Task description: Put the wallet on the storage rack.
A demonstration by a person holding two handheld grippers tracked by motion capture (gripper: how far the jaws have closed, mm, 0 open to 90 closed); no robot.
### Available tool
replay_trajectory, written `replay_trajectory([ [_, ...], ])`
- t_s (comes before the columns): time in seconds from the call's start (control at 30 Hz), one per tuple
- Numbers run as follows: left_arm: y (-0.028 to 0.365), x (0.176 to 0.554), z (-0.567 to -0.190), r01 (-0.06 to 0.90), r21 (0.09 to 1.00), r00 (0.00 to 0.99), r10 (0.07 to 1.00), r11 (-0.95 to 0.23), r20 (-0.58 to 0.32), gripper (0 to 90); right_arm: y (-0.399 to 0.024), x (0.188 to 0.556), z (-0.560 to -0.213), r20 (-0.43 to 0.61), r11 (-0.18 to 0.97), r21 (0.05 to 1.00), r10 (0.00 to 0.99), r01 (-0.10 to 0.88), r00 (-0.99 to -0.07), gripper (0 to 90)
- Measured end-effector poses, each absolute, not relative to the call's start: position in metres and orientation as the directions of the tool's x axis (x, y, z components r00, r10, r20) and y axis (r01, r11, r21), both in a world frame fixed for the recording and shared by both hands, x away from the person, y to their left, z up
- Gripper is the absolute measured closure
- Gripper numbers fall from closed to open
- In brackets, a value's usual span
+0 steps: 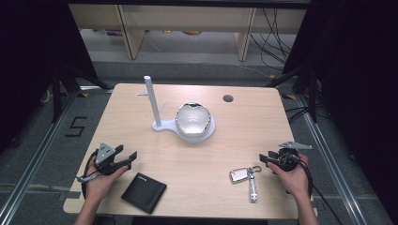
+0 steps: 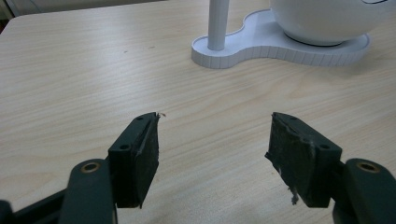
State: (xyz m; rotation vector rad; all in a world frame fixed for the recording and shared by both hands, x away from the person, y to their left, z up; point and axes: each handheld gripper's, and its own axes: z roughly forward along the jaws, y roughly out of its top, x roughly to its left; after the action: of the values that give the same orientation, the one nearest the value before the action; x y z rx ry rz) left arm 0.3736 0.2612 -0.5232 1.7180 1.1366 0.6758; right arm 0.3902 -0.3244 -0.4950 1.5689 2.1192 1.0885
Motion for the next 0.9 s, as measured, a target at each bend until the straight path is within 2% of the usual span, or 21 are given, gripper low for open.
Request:
replay_trajectory([
  [0.07,0.26,0.374,-0.523,0.394,0.908,0.423,0.905,-0.145,-0.039,33.7,-0.325,0.392,-0.494,0.169,0.146,0.722,0.911,0.676,-0.377,53.1],
  [0.1,0.259,0.375,-0.524,0.397,0.906,0.42,0.907,-0.147,-0.037,33.9,-0.321,0.39,-0.491,0.222,0.106,0.703,0.907,0.703,-0.358,53.9],
  [0.13,0.259,0.375,-0.524,0.401,0.904,0.418,0.908,-0.149,-0.036,34.2,-0.323,0.391,-0.489,0.19,0.132,0.705,0.911,0.696,-0.366,54.9],
  [0.17,0.258,0.375,-0.523,0.407,0.9,0.416,0.909,-0.157,-0.029,34.5,-0.32,0.389,-0.486,0.227,0.101,0.678,0.913,0.728,-0.339,55.9],
  [0.2,0.258,0.376,-0.523,0.407,0.899,0.418,0.908,-0.163,-0.025,34.7,-0.322,0.391,-0.486,0.216,0.126,0.692,0.903,0.711,-0.37,56.7],
  [0.27,0.257,0.375,-0.523,0.407,0.897,0.417,0.909,-0.171,-0.016,34.8,-0.319,0.389,-0.482,0.245,0.082,0.671,0.913,0.737,-0.325,59.3],
  [0.4,0.257,0.373,-0.523,0.396,0.903,0.419,0.908,-0.165,-0.018,35.0,-0.321,0.387,-0.477,0.233,0.102,0.656,0.915,0.748,-0.329,63.2],
  [0.43,0.258,0.373,-0.523,0.392,0.906,0.42,0.907,-0.16,-0.021,35.0,-0.317,0.384,-0.474,0.279,0.059,0.621,0.915,0.782,-0.291,64.0],
  [0.47,0.258,0.373,-0.523,0.39,0.907,0.419,0.908,-0.156,-0.024,35.0,-0.317,0.385,-0.476,0.254,0.074,0.637,0.92,0.767,-0.3,65.0],
  [0.5,0.259,0.373,-0.523,0.389,0.909,0.422,0.906,-0.15,-0.031,35.1,-0.315,0.384,-0.474,0.276,0.062,0.625,0.915,0.778,-0.295,65.6],
  [0.53,0.259,0.373,-0.523,0.389,0.909,0.422,0.906,-0.148,-0.033,35.2,-0.318,0.386,-0.475,0.242,0.109,0.648,0.909,0.754,-0.339,66.6],
  [0.57,0.26,0.372,-0.523,0.39,0.91,0.417,0.908,-0.144,-0.035,35.3,-0.316,0.385,-0.474,0.247,0.102,0.628,0.914,0.772,-0.321,66.8],
  [0.6,0.26,0.373,-0.523,0.388,0.91,0.421,0.906,-0.143,-0.037,35.5,-0.316,0.386,-0.476,0.231,0.129,0.648,0.906,0.75,-0.355,66.9],
  [0.63,0.26,0.373,-0.523,0.387,0.91,0.425,0.905,-0.147,-0.035,35.6,-0.313,0.384,-0.472,0.251,0.118,0.609,0.91,0.785,-0.331,67.0],
  [0.67,0.259,0.373,-0.523,0.387,0.91,0.426,0.904,-0.149,-0.033,35.7,-0.312,0.385,-0.472,0.224,0.136,0.627,0.911,0.767,-0.345,67.1],
  [0.83,0.256,0.369,-0.519,0.388,0.907,0.449,0.893,-0.167,-0.027,36.3,-0.307,0.382,-0.466,0.229,0.136,0.626,0.909,0.768,-0.348,67.6],
  [0.9,0.252,0.365,-0.511,0.395,0.902,0.479,0.877,-0.176,-0.039,37.0,-0.306,0.381,-0.465,0.235,0.154,0.636,0.895,0.756,-0.379,67.6],
])
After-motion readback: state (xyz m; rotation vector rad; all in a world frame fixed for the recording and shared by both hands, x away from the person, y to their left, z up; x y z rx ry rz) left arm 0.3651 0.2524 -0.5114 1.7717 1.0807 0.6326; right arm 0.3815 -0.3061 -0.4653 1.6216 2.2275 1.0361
